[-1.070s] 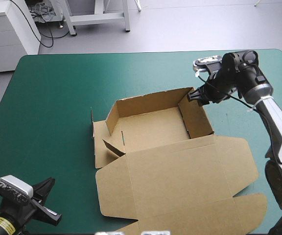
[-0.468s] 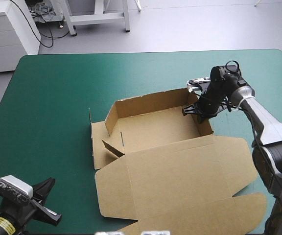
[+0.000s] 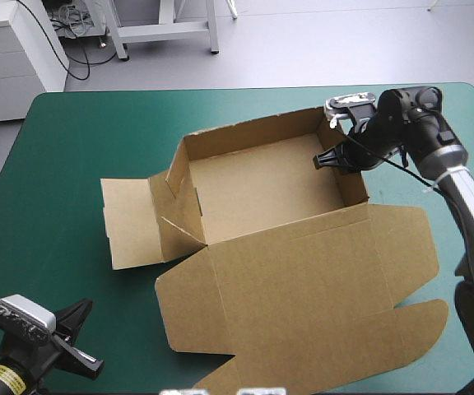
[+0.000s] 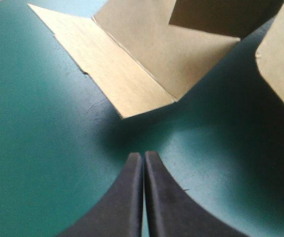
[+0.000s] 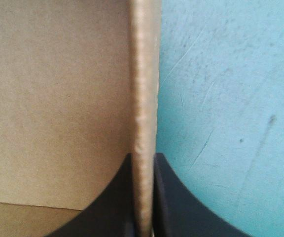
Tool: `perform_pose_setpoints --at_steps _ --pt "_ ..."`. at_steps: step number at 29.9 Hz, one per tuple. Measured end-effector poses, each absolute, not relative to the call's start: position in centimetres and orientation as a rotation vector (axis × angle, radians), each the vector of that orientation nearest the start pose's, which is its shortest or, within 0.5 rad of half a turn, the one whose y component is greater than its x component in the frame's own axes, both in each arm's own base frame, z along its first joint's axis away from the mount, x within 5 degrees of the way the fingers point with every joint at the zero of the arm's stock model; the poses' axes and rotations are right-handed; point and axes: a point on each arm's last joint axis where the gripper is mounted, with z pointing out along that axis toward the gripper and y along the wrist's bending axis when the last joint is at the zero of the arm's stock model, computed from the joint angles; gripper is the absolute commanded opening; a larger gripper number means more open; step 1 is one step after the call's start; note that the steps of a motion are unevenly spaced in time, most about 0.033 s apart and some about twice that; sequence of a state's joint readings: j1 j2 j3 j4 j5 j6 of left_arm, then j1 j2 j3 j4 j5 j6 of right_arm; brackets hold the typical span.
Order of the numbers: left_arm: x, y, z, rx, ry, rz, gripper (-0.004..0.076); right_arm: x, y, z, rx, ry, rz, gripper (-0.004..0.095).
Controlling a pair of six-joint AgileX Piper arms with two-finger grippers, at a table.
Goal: Fold the box
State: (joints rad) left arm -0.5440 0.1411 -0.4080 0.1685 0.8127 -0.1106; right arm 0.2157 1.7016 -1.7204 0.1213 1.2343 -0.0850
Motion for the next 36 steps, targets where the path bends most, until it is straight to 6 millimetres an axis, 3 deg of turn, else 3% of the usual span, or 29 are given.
perform_pose_setpoints --at_steps 7,11,13,20,32,36 --pt "3.5 -0.8 26.9 0.475 1.969 -0.218 -0.0008 30.1 7.3 42.8 -0.372 2.497 0.163 -0.0016" --pt "3.5 -0.8 26.9 0.472 1.97 -0.22 0.0014 27.9 6.5 44.9 -0.334 2.429 0.121 -0.0016" --pt "3.5 -0.8 26.9 0.471 1.97 -0.22 0.0071 27.2 6.2 45.5 -0.323 2.41 0.115 -0.0016" --pt "3.5 -0.9 26.9 0.471 1.971 -0.223 0.0412 26.4 6.1 46.2 -0.304 2.387 0.125 -0.0016" --pt "3.9 -1.3 28.1 0.412 1.845 -0.307 0.0424 26.4 6.1 46.2 -0.294 2.389 0.13 -0.0017" --pt "5.0 -1.1 28.1 0.334 1.894 -0.247 0.0423 26.4 6.1 46.2 -0.291 2.389 0.131 -0.0017"
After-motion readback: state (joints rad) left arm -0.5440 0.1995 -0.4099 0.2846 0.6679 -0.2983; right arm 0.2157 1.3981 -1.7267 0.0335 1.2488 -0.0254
